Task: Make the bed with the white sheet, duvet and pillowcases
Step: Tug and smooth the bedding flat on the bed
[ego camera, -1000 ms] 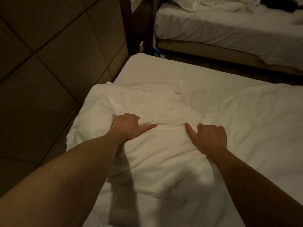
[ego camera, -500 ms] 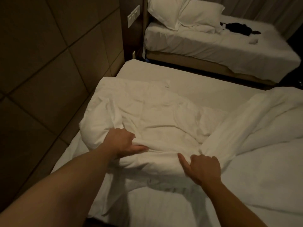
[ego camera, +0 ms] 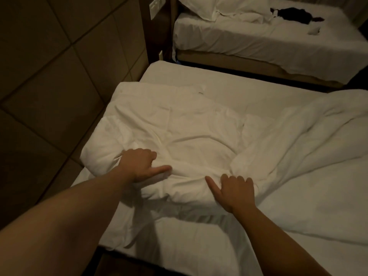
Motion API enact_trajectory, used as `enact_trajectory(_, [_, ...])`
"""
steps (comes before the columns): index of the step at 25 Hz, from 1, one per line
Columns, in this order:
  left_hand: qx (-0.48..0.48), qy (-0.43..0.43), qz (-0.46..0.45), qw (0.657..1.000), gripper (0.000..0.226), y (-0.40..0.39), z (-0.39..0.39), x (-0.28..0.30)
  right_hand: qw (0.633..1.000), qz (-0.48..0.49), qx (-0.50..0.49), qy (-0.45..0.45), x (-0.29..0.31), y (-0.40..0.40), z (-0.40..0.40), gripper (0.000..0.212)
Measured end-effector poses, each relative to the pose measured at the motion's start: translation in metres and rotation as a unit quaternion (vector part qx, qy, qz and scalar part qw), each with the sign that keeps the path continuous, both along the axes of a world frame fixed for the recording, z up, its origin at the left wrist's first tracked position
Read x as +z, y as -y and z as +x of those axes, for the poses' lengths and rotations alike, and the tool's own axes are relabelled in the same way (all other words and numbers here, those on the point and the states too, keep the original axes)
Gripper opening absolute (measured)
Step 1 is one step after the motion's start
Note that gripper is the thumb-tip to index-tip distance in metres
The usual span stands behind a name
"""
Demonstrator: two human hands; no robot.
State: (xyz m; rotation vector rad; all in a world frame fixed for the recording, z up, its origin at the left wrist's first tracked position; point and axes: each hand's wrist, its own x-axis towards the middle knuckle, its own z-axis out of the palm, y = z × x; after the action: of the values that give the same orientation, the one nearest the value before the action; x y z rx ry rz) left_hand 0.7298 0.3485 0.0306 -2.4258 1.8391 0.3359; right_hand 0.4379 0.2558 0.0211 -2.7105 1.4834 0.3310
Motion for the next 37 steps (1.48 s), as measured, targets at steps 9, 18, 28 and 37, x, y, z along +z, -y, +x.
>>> enact_trajectory(9, [0.228,-0.031,-0.002,0.973,0.104,0.163,0.044,0.007,0.988,-0.036,-0.063,0.137,-0.008,0.166,0.096,0.075])
enact_trajectory(18, [0.342,-0.044,-0.004,0.939,0.111,0.236,0.064,-0.104,0.974,0.015,-0.174,0.146,-0.101,0.225,0.182,0.08])
enact_trajectory(28, [0.313,0.002,-0.176,0.933,0.073,0.317,0.129,-0.027,0.97,-0.088,-0.097,0.207,-0.009,0.339,0.194,0.08])
enact_trajectory(37, [0.277,-0.047,-0.232,0.931,0.079,0.387,0.185,-0.048,0.96,-0.088,-0.136,0.228,-0.042,0.397,0.245,0.062])
